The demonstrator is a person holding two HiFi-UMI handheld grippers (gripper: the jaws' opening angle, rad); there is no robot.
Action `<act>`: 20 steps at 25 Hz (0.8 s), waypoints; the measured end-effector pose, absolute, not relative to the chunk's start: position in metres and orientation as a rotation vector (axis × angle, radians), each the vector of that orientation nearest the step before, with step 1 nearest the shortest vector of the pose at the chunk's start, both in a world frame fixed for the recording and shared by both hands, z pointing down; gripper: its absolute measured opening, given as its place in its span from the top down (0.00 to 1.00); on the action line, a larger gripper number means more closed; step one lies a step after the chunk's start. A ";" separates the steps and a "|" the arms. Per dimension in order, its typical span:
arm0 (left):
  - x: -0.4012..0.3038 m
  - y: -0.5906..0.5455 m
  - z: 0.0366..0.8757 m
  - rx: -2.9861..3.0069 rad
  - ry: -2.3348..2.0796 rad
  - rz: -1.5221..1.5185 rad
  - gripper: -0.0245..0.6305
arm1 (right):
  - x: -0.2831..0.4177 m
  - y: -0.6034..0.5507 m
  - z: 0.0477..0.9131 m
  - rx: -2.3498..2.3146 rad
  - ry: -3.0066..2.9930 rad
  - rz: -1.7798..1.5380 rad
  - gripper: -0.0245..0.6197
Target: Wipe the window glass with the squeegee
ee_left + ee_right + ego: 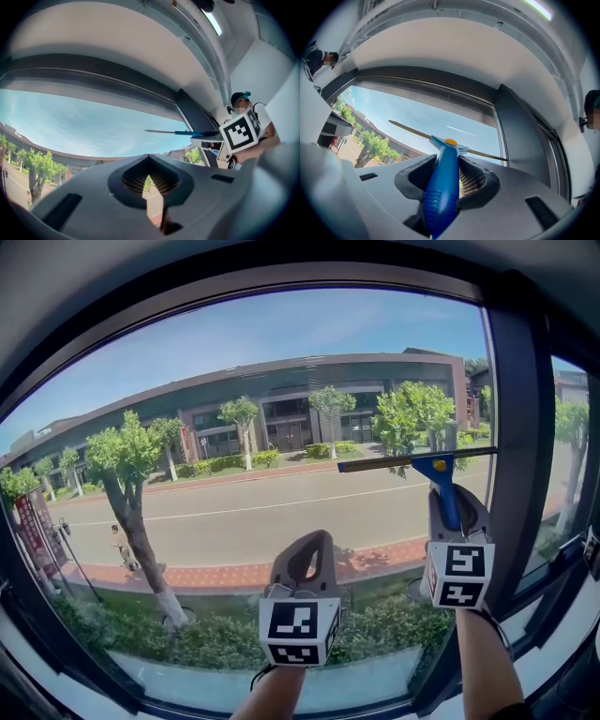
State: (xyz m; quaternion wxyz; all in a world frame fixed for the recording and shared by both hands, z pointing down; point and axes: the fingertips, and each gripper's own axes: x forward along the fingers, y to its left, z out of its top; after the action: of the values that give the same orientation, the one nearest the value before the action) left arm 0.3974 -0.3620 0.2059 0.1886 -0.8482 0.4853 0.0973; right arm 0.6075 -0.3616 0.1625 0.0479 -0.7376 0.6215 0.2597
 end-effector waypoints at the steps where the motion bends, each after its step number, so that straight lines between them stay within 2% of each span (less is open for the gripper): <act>1: 0.397 -0.362 0.208 -2.386 1.366 0.272 0.96 | 0.608 -0.362 0.166 -2.250 1.896 0.795 0.75; 20: 0.398 -0.368 0.253 -2.457 1.388 0.215 0.96 | 0.617 -0.362 0.224 -2.275 1.879 0.775 0.75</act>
State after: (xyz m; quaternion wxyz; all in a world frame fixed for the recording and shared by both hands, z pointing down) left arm 0.3981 -0.3682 0.2532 0.1549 -0.8577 0.4845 0.0751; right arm 0.6167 -0.3621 0.2244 0.0453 -0.7449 0.6154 0.2538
